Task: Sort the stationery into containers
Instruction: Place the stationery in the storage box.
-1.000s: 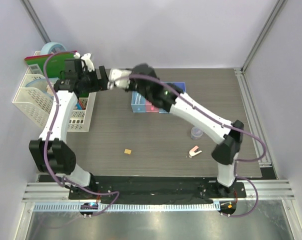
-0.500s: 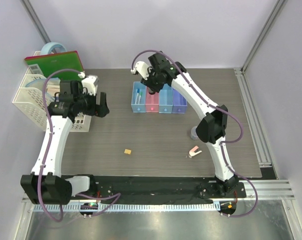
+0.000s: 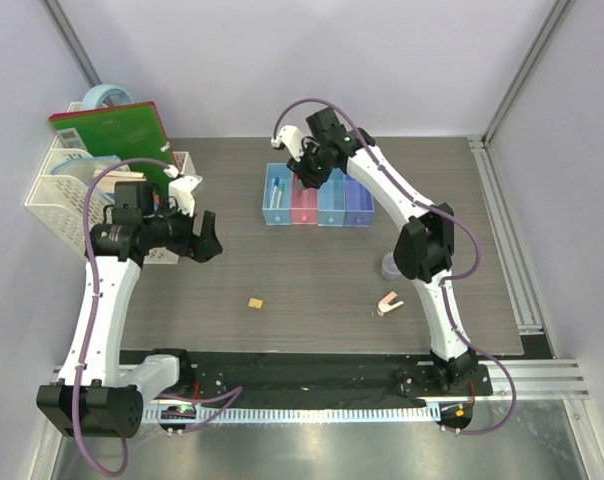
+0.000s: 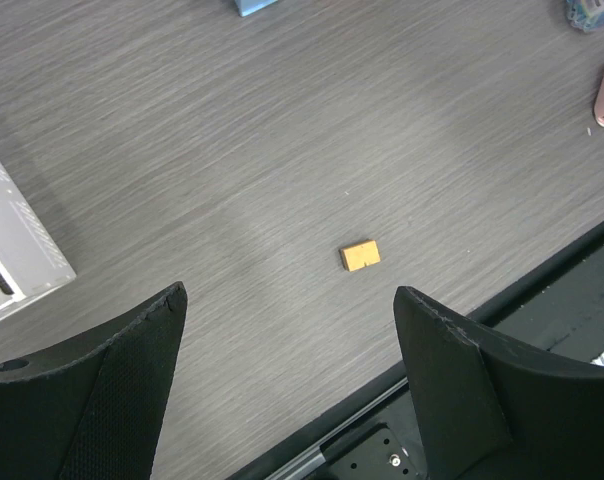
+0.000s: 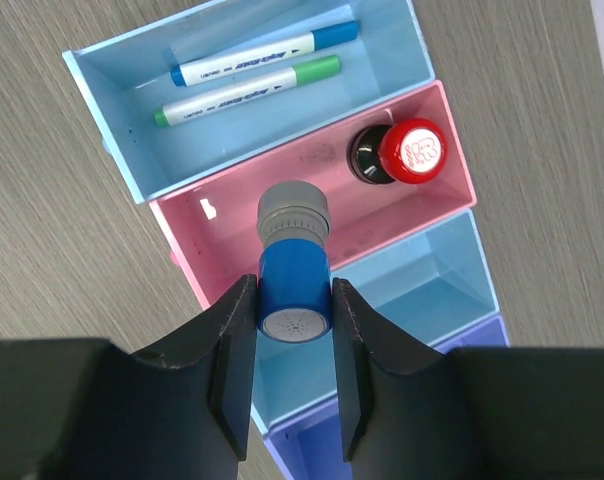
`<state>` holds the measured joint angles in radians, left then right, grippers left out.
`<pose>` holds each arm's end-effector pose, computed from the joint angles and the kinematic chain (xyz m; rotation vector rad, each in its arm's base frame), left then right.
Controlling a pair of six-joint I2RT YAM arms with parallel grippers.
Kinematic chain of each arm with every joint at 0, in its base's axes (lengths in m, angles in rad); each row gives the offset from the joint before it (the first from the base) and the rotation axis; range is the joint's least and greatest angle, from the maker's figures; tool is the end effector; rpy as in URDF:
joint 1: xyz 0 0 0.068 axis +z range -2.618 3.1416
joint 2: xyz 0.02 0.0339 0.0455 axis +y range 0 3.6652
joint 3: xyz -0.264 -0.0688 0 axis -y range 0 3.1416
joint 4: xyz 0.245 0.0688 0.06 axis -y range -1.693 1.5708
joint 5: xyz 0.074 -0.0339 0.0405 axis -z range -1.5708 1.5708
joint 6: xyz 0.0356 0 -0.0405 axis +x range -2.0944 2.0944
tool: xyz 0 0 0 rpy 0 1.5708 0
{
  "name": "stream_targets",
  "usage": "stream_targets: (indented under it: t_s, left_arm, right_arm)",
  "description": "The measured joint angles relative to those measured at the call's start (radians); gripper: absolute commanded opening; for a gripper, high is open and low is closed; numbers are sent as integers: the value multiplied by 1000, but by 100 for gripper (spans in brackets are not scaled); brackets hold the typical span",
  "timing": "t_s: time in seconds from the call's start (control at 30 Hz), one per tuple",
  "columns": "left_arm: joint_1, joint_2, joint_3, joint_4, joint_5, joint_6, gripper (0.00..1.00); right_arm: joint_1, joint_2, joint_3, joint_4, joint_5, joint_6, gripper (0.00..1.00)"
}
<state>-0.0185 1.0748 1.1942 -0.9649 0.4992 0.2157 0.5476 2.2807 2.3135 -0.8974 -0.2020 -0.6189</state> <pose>0.1999 -0.0207 0.3557 0.4961 2.2879 -0.5041 0.4280 0.2693 0.2989 -1.4090 1.9712 0.2134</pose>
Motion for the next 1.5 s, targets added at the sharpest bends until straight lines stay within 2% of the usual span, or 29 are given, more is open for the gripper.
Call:
stream_targets:
  t_s: [0.6, 1.0, 1.2, 1.33, 1.5]
  left_arm:
    - [0, 0, 0, -32, 50, 5, 83]
    - [0, 6, -26, -28, 71, 6, 84]
    - [0, 21, -26, -27, 77, 6, 84]
    - [0, 24, -31, -26, 82, 6, 84]
    - [0, 27, -40, -22, 89, 5, 84]
  right_arm:
    - [1, 29, -146, 74, -10, -37, 1]
    - [1, 88, -154, 147, 19, -46, 3]
    - [3, 98, -154, 172, 28, -57, 12]
    - [3, 98, -154, 176, 35, -60, 27]
    - [3, 98, -154, 181, 49, -61, 39]
